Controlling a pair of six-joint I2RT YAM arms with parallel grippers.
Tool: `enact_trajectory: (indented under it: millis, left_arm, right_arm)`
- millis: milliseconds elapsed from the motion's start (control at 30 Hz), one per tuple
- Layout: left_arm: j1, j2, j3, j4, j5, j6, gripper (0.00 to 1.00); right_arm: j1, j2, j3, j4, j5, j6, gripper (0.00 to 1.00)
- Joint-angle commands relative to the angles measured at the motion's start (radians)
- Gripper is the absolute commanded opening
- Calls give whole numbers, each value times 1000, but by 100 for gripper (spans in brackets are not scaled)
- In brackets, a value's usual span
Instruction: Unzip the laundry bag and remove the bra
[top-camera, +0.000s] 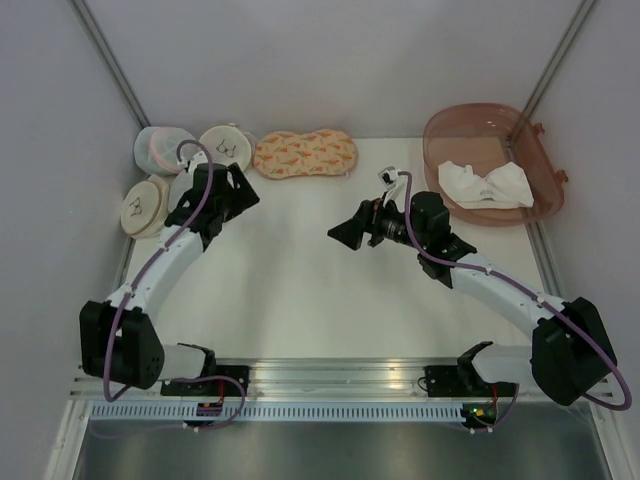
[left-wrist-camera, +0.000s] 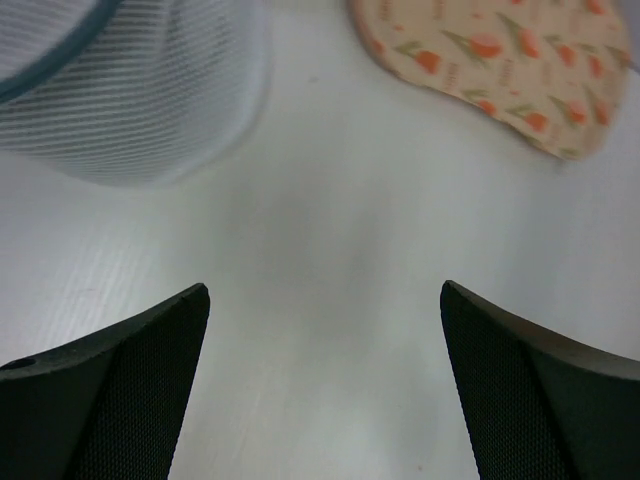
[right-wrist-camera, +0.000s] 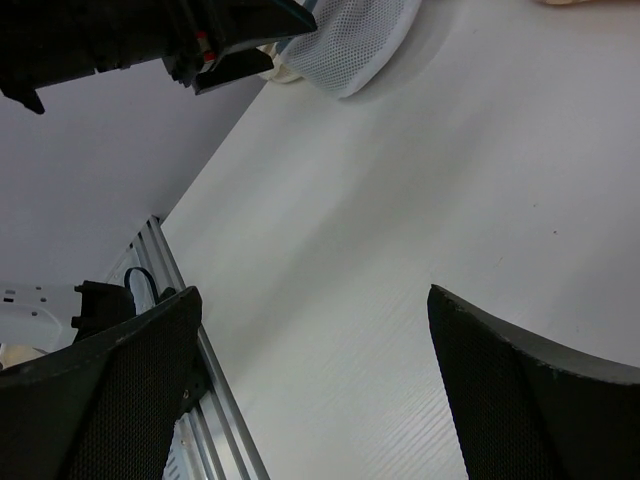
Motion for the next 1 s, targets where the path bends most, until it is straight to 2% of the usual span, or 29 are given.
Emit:
enact_trajectory:
  millis: [0, 133, 200, 333, 433, 633, 733, 833, 900, 933, 967]
  left_arm:
    - [7, 91, 141, -118, -314, 43, 100]
    - [12, 327, 315, -191, -560, 72, 99]
    - [14, 395, 408, -224, -600, 90, 99]
    - [17, 493, 499, -232, -738, 120, 99]
    - [30, 579, 571, -235, -813, 202, 100]
    - [67, 723, 666, -232, -872, 324, 99]
    - [105, 778, 689, -232, -844, 347, 99]
    - [138, 806, 689, -229, -769, 357, 91]
    - [141, 814, 685, -227, -722, 360, 73]
    - [141, 811, 679, -226, -697, 360, 47]
    - [138, 806, 674, -225, -667, 356, 31]
  right_arm:
    - [17, -17, 2, 17, 22, -26, 98]
    - [23, 1, -4, 19, 1, -28, 98]
    - [26, 10, -8, 25, -11, -29, 98]
    - [32, 4, -30, 13, -8, -43, 98]
    - [31, -6, -50, -6, 4, -57, 98]
    - [32, -25, -67, -14, 7, -63, 98]
    - [32, -40, -70, -17, 12, -60, 98]
    - [32, -62, -82, -7, 18, -51, 98]
    - [31, -75, -90, 0, 21, -43, 98]
    - [32, -77, -90, 2, 22, -43, 98]
    - [31, -77, -90, 3, 21, -39, 98]
